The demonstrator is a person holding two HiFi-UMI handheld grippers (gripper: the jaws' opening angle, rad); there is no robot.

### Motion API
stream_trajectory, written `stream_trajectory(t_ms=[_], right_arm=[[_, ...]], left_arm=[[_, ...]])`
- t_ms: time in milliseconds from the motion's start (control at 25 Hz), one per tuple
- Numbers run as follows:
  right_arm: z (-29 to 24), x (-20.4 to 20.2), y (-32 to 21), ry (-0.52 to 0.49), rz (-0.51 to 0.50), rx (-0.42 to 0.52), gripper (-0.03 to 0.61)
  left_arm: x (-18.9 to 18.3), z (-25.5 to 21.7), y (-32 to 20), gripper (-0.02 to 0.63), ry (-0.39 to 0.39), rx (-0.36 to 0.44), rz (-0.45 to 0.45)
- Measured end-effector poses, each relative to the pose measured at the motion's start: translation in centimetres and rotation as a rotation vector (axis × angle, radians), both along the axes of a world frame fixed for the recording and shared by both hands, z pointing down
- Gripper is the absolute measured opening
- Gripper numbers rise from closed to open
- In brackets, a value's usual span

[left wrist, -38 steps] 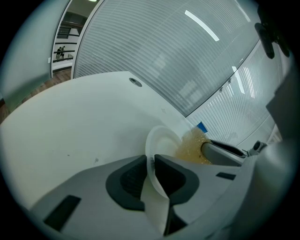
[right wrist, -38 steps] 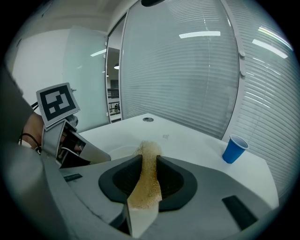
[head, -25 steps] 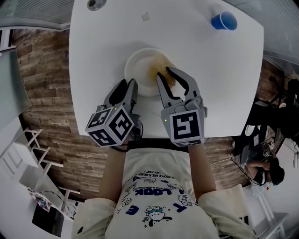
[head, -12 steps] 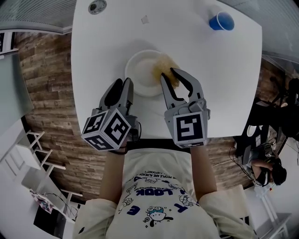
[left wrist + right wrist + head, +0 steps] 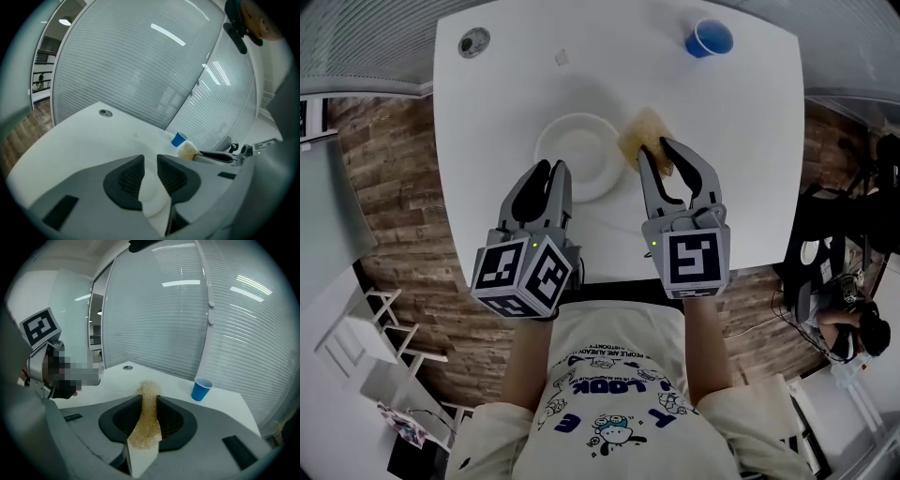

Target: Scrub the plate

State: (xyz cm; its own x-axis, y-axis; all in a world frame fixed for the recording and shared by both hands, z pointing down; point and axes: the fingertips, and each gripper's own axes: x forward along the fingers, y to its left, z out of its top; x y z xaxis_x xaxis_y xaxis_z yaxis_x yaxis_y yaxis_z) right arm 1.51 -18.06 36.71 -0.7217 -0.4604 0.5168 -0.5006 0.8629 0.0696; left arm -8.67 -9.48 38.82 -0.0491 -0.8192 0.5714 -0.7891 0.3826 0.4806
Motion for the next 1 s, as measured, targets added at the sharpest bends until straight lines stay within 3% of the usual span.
stream_trajectory(t_ms=[80, 280, 600, 1000], right_arm=[[-0.2, 1.0, -0.6, -0.013, 0.045, -0.009, 0.098], [-0.2, 3.3, -2.1, -0.038, 0.143, -0.018, 0.098], [1.4, 5.9, -2.7, -0.05, 0.251, -0.068, 0.098], [3.2, 7.4, -3.2, -0.044, 0.311, -0.108, 0.098]], left_arm=[[0.5, -0.7, -0.8, 0.08, -0.024, 0.021, 0.028], [2.1, -1.2, -2.5, 0.06, -0.104, 0.012, 0.105], [5.1, -0.7, -4.4, 0.026, -0.131, 0.008, 0.203], [7.5, 0.4, -4.7, 0.026, -0.105, -0.03, 0.249]])
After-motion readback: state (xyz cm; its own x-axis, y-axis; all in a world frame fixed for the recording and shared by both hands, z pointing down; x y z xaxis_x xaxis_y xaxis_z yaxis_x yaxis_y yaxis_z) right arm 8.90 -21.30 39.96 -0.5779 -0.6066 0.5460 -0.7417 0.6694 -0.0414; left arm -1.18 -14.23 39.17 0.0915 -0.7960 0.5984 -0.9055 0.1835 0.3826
